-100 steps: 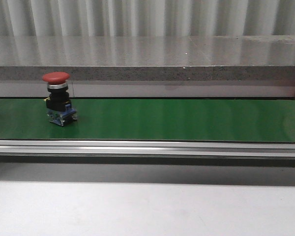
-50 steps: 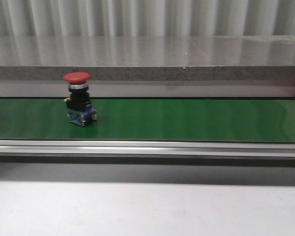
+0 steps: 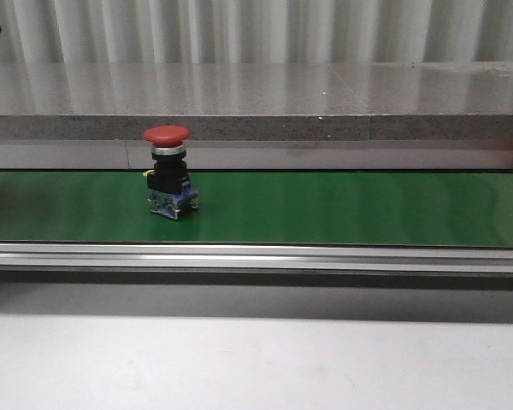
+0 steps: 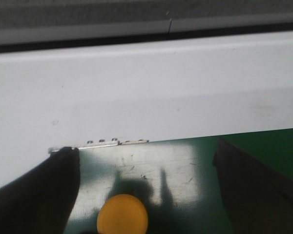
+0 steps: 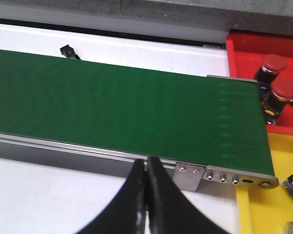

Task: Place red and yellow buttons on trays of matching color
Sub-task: 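Grasp the yellow button with the left gripper and set it on the belt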

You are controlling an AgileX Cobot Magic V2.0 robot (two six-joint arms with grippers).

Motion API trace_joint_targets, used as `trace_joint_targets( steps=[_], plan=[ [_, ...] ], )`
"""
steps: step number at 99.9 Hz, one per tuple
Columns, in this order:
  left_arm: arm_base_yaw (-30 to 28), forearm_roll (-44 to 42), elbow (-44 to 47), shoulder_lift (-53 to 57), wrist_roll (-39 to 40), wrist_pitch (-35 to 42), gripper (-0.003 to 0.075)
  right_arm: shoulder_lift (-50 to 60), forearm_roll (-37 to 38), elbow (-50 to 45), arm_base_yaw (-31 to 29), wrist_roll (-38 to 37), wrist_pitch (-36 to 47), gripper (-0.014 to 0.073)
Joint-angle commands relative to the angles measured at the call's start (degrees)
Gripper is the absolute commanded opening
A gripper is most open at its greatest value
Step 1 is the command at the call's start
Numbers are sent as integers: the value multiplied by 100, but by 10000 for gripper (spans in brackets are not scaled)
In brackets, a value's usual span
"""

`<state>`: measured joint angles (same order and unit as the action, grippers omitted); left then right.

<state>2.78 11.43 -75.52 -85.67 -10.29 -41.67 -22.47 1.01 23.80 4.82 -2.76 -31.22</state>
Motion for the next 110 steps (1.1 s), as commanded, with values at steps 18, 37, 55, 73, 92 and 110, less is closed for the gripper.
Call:
trace_joint_targets(
  steps=[18, 37, 55, 73, 92, 110],
  plan=[
    [555, 43, 779, 1309, -7, 1013, 97, -14, 64, 157, -2, 76, 445, -67],
    [769, 110, 1641, 2200, -7, 1226, -5, -14, 64, 157, -2, 76, 450, -67],
    [796, 113, 2488, 3252, -7, 1418, -6, -14, 64, 157, -2, 76, 450, -67],
    [796, 113, 3212, 4272, -7, 1251, -6, -14, 64, 157, -2, 76, 456, -67],
    [796, 113, 3710, 5149, -7, 831, -6, -14, 64, 157, -2, 76, 287, -67],
    [796, 113, 3891, 5516, -7, 680, -6, -81, 64, 277, 70, 98, -2, -67]
  ],
)
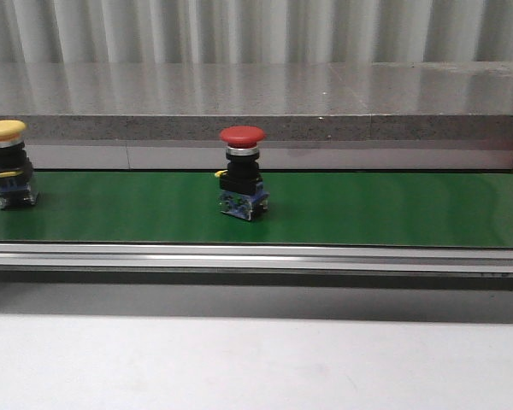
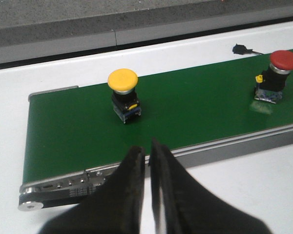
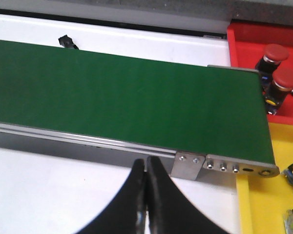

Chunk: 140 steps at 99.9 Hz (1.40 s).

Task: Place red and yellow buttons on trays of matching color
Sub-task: 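Move the right gripper down and grasp the red button on the belt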

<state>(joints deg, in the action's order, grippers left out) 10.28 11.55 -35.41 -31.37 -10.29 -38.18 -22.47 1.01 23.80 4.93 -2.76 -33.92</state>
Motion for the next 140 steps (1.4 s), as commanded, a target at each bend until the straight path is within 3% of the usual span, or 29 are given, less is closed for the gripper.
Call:
trace_joint_targets(
  steps=[1, 20, 27, 39, 54, 65, 112, 140],
  plan=[
    [46, 101, -121, 99, -7, 331, -6, -97, 64, 290, 83, 99, 268, -67],
    [46, 101, -121, 109, -7, 280, -6, -724, 97, 927, 441, 327, -15, -61],
    [46, 101, -121, 109, -7, 290, -5, -1075, 99, 1234, 582, 393, -99, -20],
    [46, 101, -121, 109, -7, 326, -6, -1688, 99, 1764, 819, 426, -211, 153],
    [46, 101, -121, 109, -7, 326, -6, -2463, 99, 2470, 1049, 426, -497, 441],
    [46, 101, -121, 109, -7, 334, -6, -3116, 94, 2975, 1245, 426, -834, 544],
    [46, 101, -121, 109, -7, 334, -6, -5824, -435, 5170, 1759, 602, -2406, 550],
    [46, 101, -121, 109, -7, 334, -6, -7034, -742, 5824, 1759, 1034, -2660, 550]
  ],
)
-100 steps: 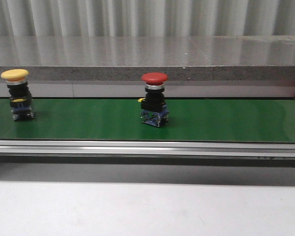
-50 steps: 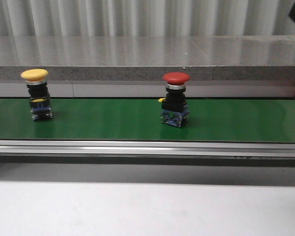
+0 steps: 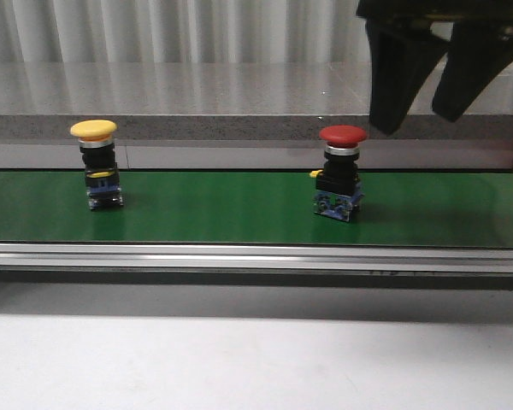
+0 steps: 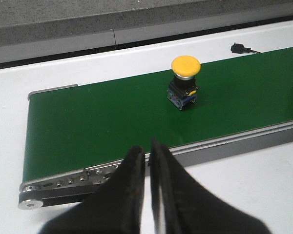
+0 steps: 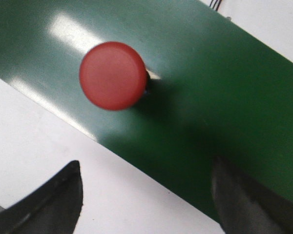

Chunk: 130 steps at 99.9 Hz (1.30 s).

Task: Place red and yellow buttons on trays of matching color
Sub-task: 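Move the right gripper down and grasp the red button on the belt, then lower the red button into the red tray and open the right gripper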

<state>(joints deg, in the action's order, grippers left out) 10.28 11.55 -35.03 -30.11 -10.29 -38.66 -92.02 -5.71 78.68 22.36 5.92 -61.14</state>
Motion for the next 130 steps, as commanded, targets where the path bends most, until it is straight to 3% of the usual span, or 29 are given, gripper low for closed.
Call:
trace_joint_targets(
  steps=[1, 32, 54, 75, 101, 130],
  plan=[
    [46, 101, -158, -17, -7, 393, -6, -133, -69, 364, 16, 165, 62, 550],
    [46, 101, -158, -17, -7, 388, -6, -980, -80, 793, -3, 290, 63, 534],
    [46, 101, -158, -17, -7, 388, -6, -1069, -80, 800, -52, 296, 152, 192],
    [46, 101, -158, -17, -7, 388, -6, -754, -75, 805, -261, 214, 246, 164],
    [46, 101, -158, -17, -7, 388, -6, 80, 49, 805, -1394, 199, 226, 164],
    [46, 101, -158, -17, -7, 388, -6, 362, 74, 800, -3272, 174, 12, 164]
  ],
)
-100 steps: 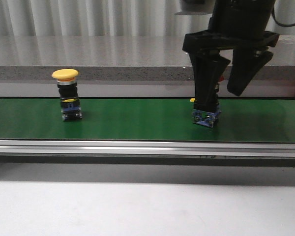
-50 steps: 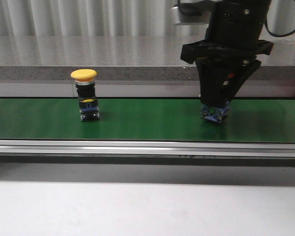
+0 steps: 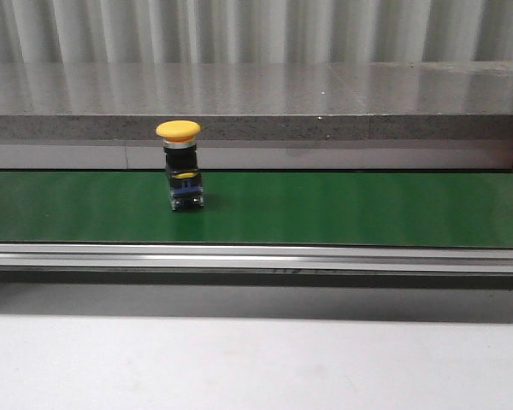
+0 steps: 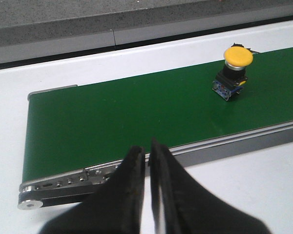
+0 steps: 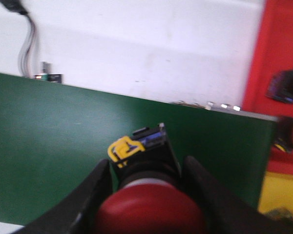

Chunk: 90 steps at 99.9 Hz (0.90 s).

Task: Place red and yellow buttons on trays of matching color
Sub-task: 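Lower the red button into the red tray and open the right gripper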

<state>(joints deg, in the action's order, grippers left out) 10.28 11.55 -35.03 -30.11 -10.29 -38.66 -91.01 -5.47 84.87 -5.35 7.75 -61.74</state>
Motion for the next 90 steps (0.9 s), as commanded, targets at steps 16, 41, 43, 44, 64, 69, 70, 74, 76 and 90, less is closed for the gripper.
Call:
trace_joint_targets(
  steps=[16, 41, 43, 44, 64, 69, 70, 74, 76, 90],
  plan=[
    [46, 101, -158, -17, -7, 388, -6, 233, 49, 175, -1356, -132, 108, 164],
    [46, 101, -158, -17, -7, 388, -6, 12, 66, 155, -2459, -407, 338, 164],
    [46, 101, -158, -17, -7, 388, -6, -21, 66, 155, -2526, -417, 365, 164],
    [46, 101, -158, -17, -7, 388, -6, -47, 66, 155, -2567, -422, 375, 164],
    [46, 101, -158, -17, -7, 388, -6, -514, 66, 155, -2866, -559, 775, 164],
    [46, 101, -158, -17, -7, 388, -6, -654, 66, 155, -2879, -559, 904, 164],
    [46, 101, -158, -17, -7, 388, -5, -693, 66, 155, -2879, -559, 922, 164],
    [46, 101, -158, -17, -7, 388, -6, -793, 66, 155, -2879, -565, 1015, 164],
    [46, 101, -158, -17, -7, 388, -6, -851, 61, 155, -2879, -565, 1058, 164],
    [46, 101, -158, -17, -7, 388, -6, -1223, -70, 155, -2874, -571, 1388, 164]
  ],
)
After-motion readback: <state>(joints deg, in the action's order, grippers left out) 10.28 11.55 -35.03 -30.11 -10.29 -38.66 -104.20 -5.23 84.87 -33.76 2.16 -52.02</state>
